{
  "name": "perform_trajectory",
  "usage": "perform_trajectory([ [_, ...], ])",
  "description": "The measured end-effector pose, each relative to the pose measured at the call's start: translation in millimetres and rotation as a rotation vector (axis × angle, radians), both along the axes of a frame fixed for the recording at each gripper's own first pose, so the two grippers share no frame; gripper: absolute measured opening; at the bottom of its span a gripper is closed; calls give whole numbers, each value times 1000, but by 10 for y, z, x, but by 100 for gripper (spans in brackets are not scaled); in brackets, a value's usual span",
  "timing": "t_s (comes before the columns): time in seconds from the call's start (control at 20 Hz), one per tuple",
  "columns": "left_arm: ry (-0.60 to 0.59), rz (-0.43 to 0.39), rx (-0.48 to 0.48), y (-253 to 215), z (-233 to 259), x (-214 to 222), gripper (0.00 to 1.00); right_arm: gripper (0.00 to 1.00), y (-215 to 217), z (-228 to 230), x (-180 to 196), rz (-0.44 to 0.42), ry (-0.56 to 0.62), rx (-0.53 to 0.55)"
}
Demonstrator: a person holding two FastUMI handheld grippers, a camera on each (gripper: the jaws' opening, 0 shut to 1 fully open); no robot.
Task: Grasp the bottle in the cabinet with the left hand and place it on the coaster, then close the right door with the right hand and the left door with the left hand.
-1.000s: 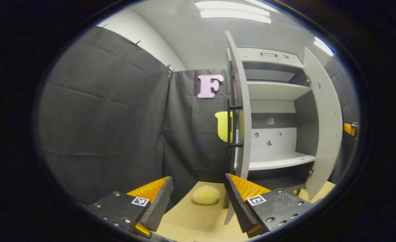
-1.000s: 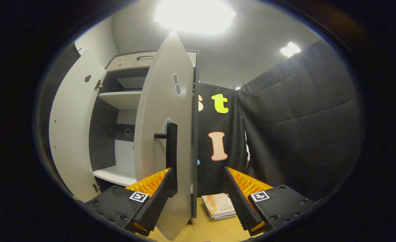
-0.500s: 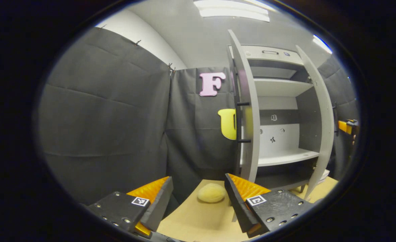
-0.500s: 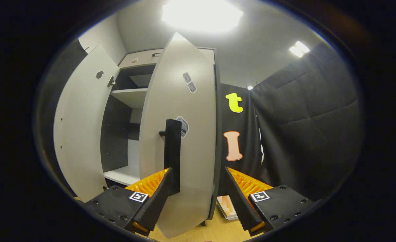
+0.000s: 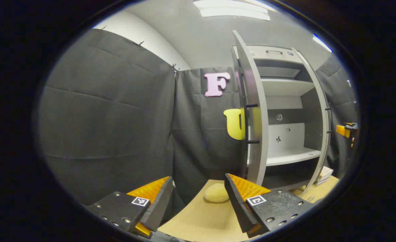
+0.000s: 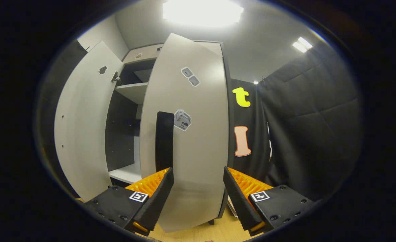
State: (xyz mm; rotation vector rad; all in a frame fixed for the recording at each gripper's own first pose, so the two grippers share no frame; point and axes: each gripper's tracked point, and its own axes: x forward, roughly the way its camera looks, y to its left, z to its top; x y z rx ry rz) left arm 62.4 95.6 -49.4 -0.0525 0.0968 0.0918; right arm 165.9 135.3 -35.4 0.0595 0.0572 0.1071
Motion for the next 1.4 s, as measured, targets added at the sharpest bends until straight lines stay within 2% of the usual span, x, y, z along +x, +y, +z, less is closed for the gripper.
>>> perform_trajectory([
  [0.15, -6, -10, -4, -5, 53, 41, 89, 92, -130, -3, -87, -15, 2, -3],
  [0.2, -8, -14, -4, -5, 75, 67, 89, 99, -176, -18, -130, -17, 3, -3],
  [0.25, -10, -20, -4, -4, 97, 102, 89, 99, -213, -21, -176, -15, 1, -2],
  [0.4, -20, -27, -4, -54, 306, 494, 89, 92, -333, -104, -288, -14, 18, -3],
  [0.45, -26, -33, -10, -86, 360, 600, 89, 95, -403, -133, -312, -25, 23, -5],
  [0.5, -32, -37, -18, -102, 410, 684, 89, 92, -468, -174, -346, -39, 30, -7],
  [0.55, -39, -37, -23, -114, 466, 762, 89, 95, -513, -212, -381, -47, 39, -5],
  [0.95, -90, -36, -6, -275, 686, 1259, 89, 95, -928, -329, -539, -91, 62, -42],
  [1.05, -86, -57, 3, -426, 679, 1304, 89, 95, -1034, -330, -551, -102, 59, -59],
  [1.2, -113, -43, 71, -477, 761, 1272, 89, 95, -1152, -326, -572, -106, 49, -81],
  [1.3, -113, -34, 68, -481, 769, 1280, 89, 92, -1195, -372, -559, -99, 57, -89],
  [1.4, -108, -33, 51, -497, 769, 1299, 89, 95, -1194, -381, -537, -90, 58, -82],
])
